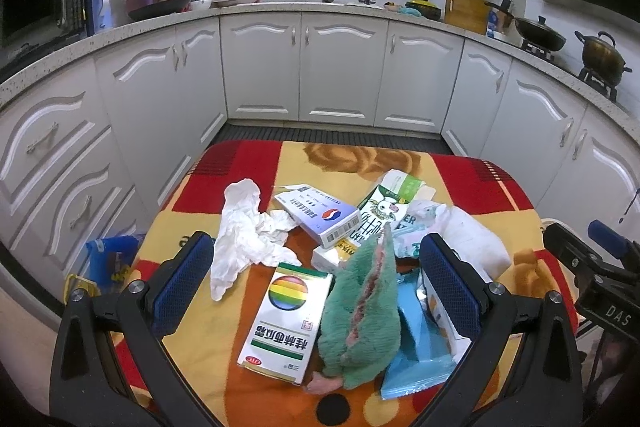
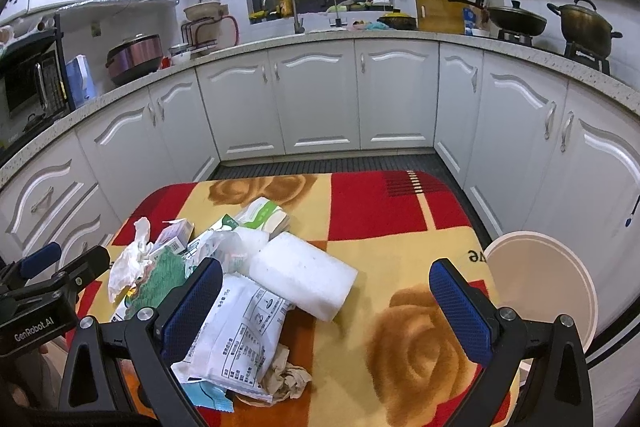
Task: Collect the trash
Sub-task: 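Grasp the green cloth with the left tool while the right tool grasps the white sponge, then carry cloth and sponge to the white bin and open both tools, then move both tools back over the trash on the blanket, then grasp the rainbow medicine box with the left tool while the right tool grasps the white packet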
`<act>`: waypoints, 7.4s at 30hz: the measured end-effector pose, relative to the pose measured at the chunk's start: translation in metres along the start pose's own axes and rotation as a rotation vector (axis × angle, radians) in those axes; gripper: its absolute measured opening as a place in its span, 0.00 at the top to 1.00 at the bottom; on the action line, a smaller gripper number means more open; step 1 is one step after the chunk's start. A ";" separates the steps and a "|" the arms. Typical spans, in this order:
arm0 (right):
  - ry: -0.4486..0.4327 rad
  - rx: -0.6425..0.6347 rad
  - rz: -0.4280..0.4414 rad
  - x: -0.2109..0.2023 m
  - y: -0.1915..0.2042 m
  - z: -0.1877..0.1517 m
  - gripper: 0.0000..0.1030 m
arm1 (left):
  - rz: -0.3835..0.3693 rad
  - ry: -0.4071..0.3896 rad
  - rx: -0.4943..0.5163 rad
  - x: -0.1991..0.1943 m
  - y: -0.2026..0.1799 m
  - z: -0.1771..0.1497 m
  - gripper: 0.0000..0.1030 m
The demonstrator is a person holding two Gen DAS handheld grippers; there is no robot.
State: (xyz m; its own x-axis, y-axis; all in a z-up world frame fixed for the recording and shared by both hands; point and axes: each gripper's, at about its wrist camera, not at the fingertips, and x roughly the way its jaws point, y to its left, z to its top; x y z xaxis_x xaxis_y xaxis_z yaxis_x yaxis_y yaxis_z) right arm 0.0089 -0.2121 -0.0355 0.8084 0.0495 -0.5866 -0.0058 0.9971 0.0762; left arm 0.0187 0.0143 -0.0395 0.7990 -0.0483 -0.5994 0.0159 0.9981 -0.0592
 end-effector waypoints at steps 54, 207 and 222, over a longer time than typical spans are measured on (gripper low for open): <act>0.164 -0.051 0.328 0.067 -0.041 0.008 0.33 | -0.276 0.303 0.209 0.038 -0.014 0.000 0.75; 0.495 0.177 0.323 0.103 0.020 -0.016 0.10 | -0.152 0.372 0.062 0.068 0.039 -0.049 0.43; 0.366 0.061 0.385 0.074 0.016 -0.009 0.42 | -0.215 0.403 0.045 0.063 0.033 -0.047 0.52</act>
State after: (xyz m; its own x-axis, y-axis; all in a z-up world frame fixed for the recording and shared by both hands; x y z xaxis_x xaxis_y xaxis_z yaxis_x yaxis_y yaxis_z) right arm 0.0631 -0.1923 -0.0850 0.4965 0.4393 -0.7487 -0.2187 0.8979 0.3819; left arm 0.0410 0.0423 -0.1164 0.4769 -0.2566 -0.8407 0.1893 0.9640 -0.1868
